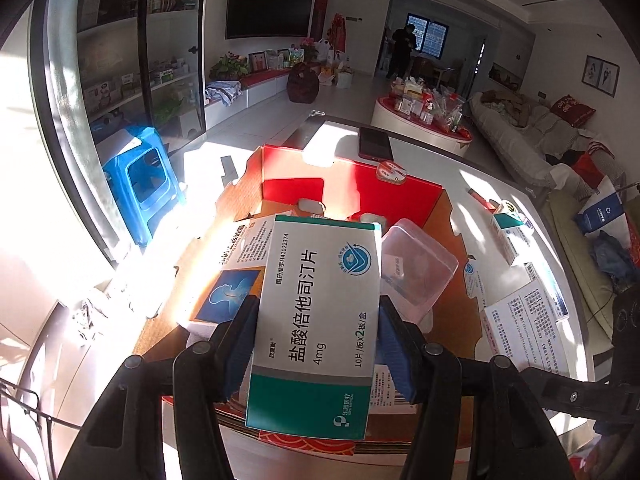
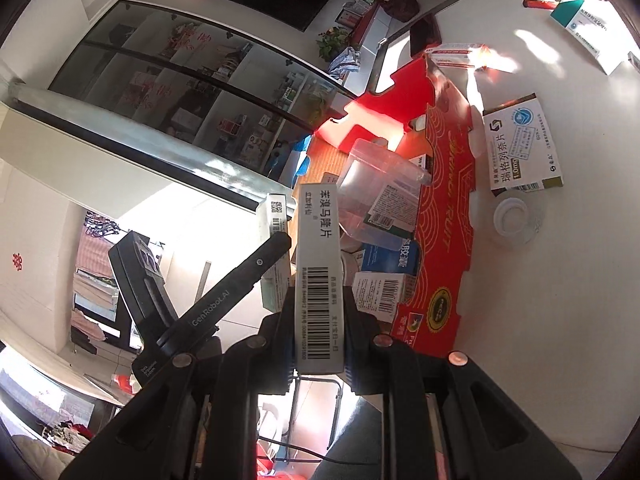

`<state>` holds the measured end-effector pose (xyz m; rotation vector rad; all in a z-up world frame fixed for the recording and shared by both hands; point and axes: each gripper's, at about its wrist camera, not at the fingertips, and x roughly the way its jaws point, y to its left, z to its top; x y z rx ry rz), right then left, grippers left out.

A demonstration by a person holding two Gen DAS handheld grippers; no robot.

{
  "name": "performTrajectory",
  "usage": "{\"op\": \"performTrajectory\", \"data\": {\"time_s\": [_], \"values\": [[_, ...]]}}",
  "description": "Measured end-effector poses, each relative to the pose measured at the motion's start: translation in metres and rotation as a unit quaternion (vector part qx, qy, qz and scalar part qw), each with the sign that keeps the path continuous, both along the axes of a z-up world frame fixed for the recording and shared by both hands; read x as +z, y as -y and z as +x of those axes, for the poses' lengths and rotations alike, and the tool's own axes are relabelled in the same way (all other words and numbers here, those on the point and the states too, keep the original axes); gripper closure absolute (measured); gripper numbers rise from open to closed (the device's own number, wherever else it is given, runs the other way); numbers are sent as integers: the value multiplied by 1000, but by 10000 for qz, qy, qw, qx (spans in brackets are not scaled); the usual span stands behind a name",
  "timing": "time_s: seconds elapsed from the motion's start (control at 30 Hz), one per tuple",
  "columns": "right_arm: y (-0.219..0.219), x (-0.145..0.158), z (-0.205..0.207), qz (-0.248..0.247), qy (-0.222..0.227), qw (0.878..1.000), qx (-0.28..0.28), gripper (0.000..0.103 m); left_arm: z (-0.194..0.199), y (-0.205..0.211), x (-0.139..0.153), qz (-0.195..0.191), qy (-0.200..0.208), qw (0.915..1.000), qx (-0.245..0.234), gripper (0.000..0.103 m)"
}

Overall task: Organize objects
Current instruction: 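Carry the betahistine and barcode boxes over the red tray with both grippers, then lower both boxes into the red tray and open both grippers, then grasp the blue-white febuxostat box with the right gripper while the left approaches the white repaglinide box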

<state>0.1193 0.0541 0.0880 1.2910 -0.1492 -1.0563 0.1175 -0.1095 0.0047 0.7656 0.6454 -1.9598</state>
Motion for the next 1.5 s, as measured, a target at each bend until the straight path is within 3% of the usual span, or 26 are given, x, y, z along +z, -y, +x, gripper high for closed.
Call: {"op": "performTrajectory", "data": {"time_s": [0.2, 0.37, 0.43, 0.5, 0.67, 0.77, 0.8, 0.83, 0.87, 0.9, 0.93, 0.97, 1.07, 1.2, 1.33, 1.43, 1.5], "values": [[41, -18, 27, 392, 33, 9983, 441, 85, 5, 7, -5, 22, 111, 9999, 77, 41], [64, -22, 30, 640, -329, 9965, 429, 84, 0, 14, -16, 108, 227, 9997, 56, 41], [71, -27, 24, 688, -258, 9966, 385, 84, -4, 16, -20, 136, 238, 9996, 30, 41], [78, -29, 17, 693, -203, 9969, 302, 84, -8, 20, -22, 135, 252, 9996, 25, 41], [102, -15, 10, 522, -673, 9962, 188, 84, -23, 33, -26, 164, 307, 9994, -23, 41], [114, -12, 6, 485, -685, 9963, 167, 82, -33, 40, -31, 197, 426, 9989, -84, 41], [116, -11, 6, 487, -692, 9963, 178, 77, -37, 41, -34, 229, 480, 9985, -132, 38], [114, -9, 5, 461, -678, 9964, 201, 57, -40, 43, -36, 268, 529, 9981, -168, 33], [110, -5, 4, 423, -726, 9963, 178, 42, -41, 43, -38, 310, 525, 9979, -210, 22], [104, -2, 3, 392, -818, 9958, 115, 18, -43, 42, -38, 369, 477, 9978, -284, 10], [97, 3, 1, 339, -870, 9956, 48, 11, -45, 40, -38, 371, 475, 9976, -333, 6], [87, 8, -2, 208, -865, 9960, 16, 11, -48, 36, -35, 272, 549, 9976, -315, 0], [50, 23, -19, -56, -1134, 9930, -319, 11, -48, 25, -20, -126, 677, 9973, -239, 0], [-12, 16, -79, 380, -1574, 9763, -1435, 11, -59, 11, 6, -172, 464, 9977, -455, 0], [-61, 1, -154, 1218, -2191, 9340, -2546, 11, -96, -16, 31, -123, 134, 9942, -1057, 0], [-76, -12, -201, 1753, -2523, 9055, -2928, 10, -137, -36, 35, 146, -83, 9872, -1589, 0], [-72, -27, -224, 2101, -2619, 8978, -2852, 10, -164, -46, 29, 333, -34, 9834, -1783, 0]]}}
